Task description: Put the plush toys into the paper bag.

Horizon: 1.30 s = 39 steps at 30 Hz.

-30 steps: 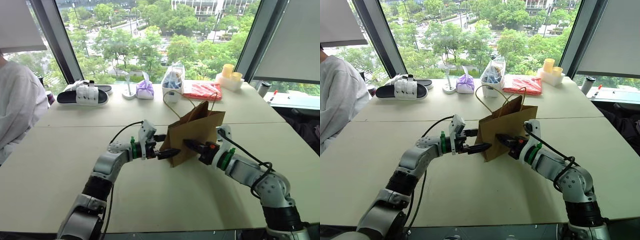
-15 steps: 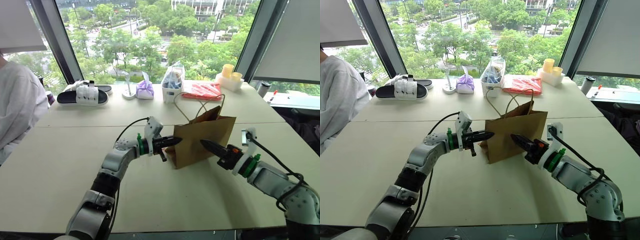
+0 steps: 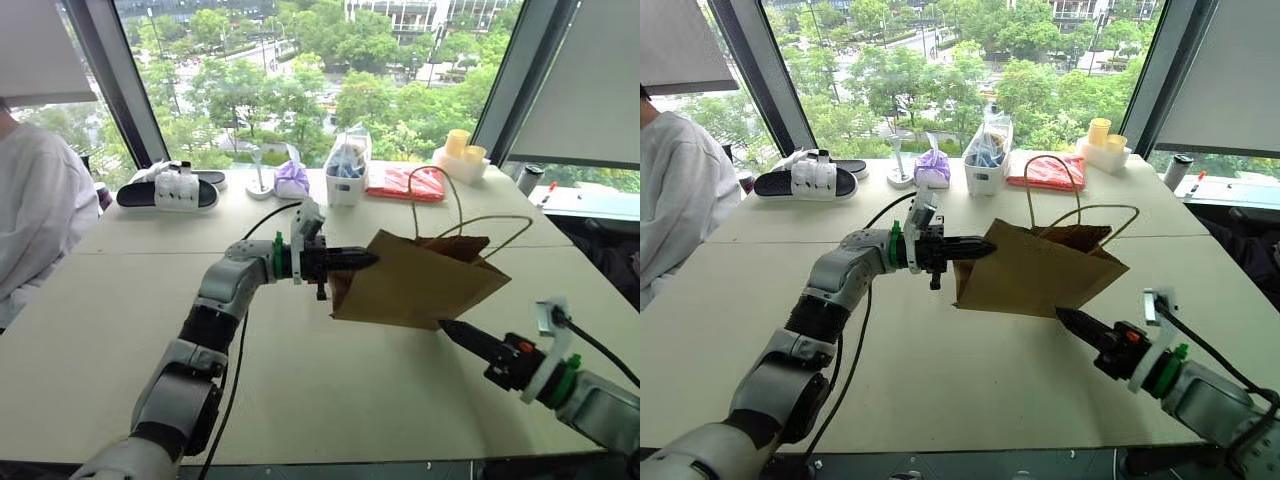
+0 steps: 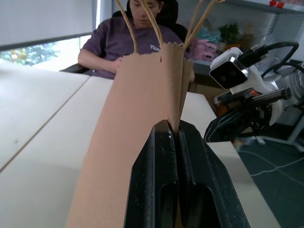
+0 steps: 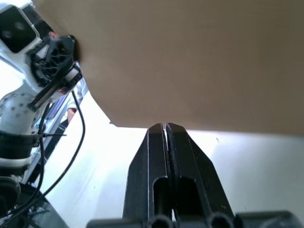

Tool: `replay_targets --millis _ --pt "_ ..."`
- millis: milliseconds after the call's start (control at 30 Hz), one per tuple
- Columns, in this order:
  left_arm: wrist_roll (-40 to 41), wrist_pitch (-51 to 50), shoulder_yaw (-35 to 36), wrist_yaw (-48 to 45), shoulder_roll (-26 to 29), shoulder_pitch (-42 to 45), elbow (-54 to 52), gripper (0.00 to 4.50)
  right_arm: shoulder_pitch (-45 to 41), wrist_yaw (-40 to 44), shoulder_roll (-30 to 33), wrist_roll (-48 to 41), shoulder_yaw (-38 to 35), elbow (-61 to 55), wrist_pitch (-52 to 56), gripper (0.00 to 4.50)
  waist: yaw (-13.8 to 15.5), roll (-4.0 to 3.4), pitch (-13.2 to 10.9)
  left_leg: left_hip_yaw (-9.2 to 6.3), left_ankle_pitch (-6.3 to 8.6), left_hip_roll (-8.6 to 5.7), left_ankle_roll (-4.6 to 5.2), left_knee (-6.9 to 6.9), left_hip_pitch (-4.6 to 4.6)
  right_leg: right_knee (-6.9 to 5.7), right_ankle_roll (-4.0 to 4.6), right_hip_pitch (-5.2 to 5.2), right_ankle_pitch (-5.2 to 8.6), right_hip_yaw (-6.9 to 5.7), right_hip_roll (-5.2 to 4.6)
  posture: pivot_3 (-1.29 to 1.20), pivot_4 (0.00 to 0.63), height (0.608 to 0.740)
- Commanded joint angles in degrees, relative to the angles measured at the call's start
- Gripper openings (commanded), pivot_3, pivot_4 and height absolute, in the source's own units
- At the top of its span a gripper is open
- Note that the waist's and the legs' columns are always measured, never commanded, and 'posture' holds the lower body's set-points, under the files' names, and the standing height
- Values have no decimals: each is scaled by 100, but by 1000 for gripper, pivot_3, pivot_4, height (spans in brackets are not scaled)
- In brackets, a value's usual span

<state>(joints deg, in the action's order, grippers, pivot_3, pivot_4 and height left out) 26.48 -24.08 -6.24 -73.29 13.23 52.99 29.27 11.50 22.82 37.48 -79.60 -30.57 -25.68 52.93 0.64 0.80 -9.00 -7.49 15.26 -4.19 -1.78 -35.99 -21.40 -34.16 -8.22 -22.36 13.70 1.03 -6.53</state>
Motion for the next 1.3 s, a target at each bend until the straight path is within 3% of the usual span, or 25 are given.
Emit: replay_targets --millis 33,167,200,333,500,567,767,867,967,1067,1167,1300 --pt "-161 343 -8 -228 -81 157 444 91 169 101 8 -173 -230 -340 -176 0 -4 1 -1 0 0 1 0 -1 -1 -1 0 -2 0 0 0 0 150 740" --pt "-600 1140 -4 -89 -194 224 1168 91 319 7 -110 -153 -173 -448 -326 0 8 2 -1 -1 0 1 0 -2 -1 0 0 -1 0 0 0 0 150 740" --pt "-663 1316 37 -37 -221 257 1301 313 323 -2 -126 -139 -135 -455 -353 0 9 3 -2 -1 0 1 0 -3 -2 0 0 -1 0 0 0 0 150 740" --pt "-764 1594 137 -58 -266 377 1586 1830 290 -17 -134 -100 5 -439 -419 0 11 3 -2 -3 0 1 0 -4 -3 0 0 -2 0 0 -1 0 150 740" --pt "-921 1832 125 -35 -111 251 1311 4126 151 119 -16 20 275 -366 -381 0 -2 3 -2 -4 0 1 0 -3 -2 0 0 -2 0 0 0 0 150 740" --pt "-971 1772 73 -74 81 73 895 4126 108 175 48 74 370 -375 -349 0 -21 2 -1 -3 0 2 0 -1 -2 -2 0 -6 0 1 0 0 150 740" --pt "-428 207 584 675 815 -1028 -1335 4126 56 346 218 351 575 -557 -397 0 -48 -2 1 -21 0 8 0 7 1 -5 0 -11 0 7 1 0 150 740" --pt "0 -676 869 963 1290 -2073 -2695 4126 47 632 440 1183 766 -568 -672 0 -50 -6 3 -23 0 9 0 6 2 -7 0 -10 0 10 1 0 150 740" --pt "399 -1435 1199 1566 1468 -2922 -3740 4126 -28 851 544 1422 797 -434 -744 0 -17 -5 3 -23 0 10 -1 6 1 -3 1 -9 0 9 0 0 150 740" --pt "885 -2163 1653 2483 1311 -4189 -5194 4126 -169 1150 714 1665 837 -359 -771 0 10 -3 2 -28 1 12 -1 1 -2 0 2 -4 0 6 -5 0 150 740" --pt "1387 -2676 1967 3634 731 -5134 -6372 4126 -204 1420 856 1732 873 -312 -721 0 14 -1 2 -18 2 14 0 5 2 8 2 0 1 14 -20 0 150 740" --pt "1515 -2778 1744 4617 84 -6071 -7280 4126 -248 1652 906 1763 960 -159 -627 0 103 3 1 -22 3 12 -1 -4 0 8 5 7 2 8 -21 0 150 740"
